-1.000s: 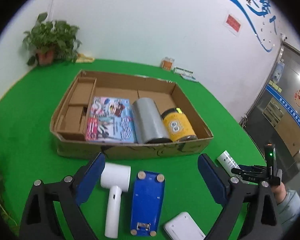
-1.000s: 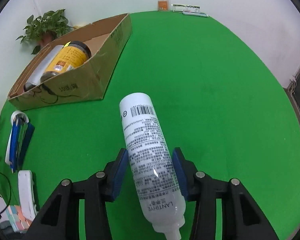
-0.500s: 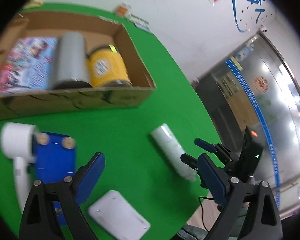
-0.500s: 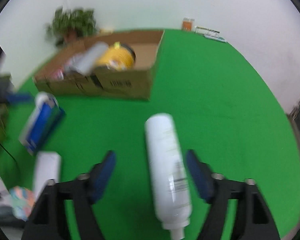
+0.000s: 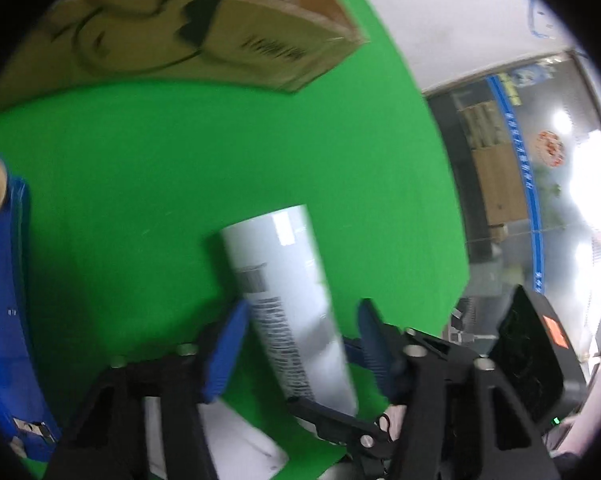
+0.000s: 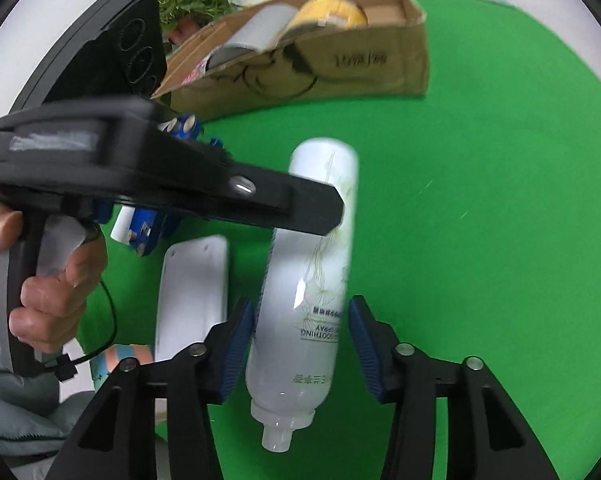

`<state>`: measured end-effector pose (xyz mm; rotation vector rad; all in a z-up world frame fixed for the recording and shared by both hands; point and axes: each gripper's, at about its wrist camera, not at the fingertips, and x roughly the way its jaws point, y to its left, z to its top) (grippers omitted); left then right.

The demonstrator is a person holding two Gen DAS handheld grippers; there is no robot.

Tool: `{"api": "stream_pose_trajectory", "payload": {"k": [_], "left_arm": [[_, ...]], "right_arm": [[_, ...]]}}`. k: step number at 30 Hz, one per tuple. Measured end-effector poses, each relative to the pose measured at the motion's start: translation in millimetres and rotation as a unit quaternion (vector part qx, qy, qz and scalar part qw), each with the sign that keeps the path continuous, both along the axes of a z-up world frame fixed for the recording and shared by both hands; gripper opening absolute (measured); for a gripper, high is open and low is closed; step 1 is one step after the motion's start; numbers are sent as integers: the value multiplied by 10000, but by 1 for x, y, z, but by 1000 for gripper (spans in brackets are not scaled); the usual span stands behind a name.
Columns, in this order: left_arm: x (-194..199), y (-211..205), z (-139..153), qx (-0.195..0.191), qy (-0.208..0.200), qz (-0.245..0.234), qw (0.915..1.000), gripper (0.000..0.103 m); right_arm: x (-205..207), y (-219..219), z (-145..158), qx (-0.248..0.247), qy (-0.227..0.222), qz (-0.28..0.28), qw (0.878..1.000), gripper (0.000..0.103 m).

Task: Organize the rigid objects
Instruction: 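Lift the spray bottle upright and carry it over the large box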

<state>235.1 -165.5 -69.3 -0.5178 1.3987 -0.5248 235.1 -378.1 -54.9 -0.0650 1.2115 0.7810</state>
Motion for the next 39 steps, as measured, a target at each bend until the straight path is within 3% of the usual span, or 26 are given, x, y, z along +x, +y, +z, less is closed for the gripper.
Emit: {"api": "stream_pose_trajectory", "payload": {"k": [6, 9, 15, 21, 24, 27, 31, 39], "left_arm": [[-6, -2, -1, -76, -57, 36, 9999, 44], [0, -8, 13, -11, -361, 35, 9993, 44], [13, -2, 97, 232, -1419, 15, 9896, 43], [42, -3, 211, 599, -2696, -98, 9611, 43], [65, -4, 251, 770, -2973, -146, 9515, 42], [99, 0, 270, 832, -2939, -109, 9522, 42], [134, 6, 267, 773, -2688, -44, 9601, 42], [179, 25, 226, 625, -2194, -3, 9736, 42]], "right_arm": [[-5, 8, 7, -181, -177, -25, 9997, 45], [-6, 12, 19, -139, -387, -96, 9991, 44], [2, 13, 92, 246, -1250, -195, 9917, 44], [35, 27, 196, 603, -2233, -424, 9719, 44], [61, 35, 237, 692, -2387, -431, 9677, 44], [98, 44, 262, 740, -2291, -374, 9699, 44], [141, 62, 271, 674, -2062, -317, 9757, 44], [201, 85, 233, 361, -1595, -263, 9862, 44]]}}
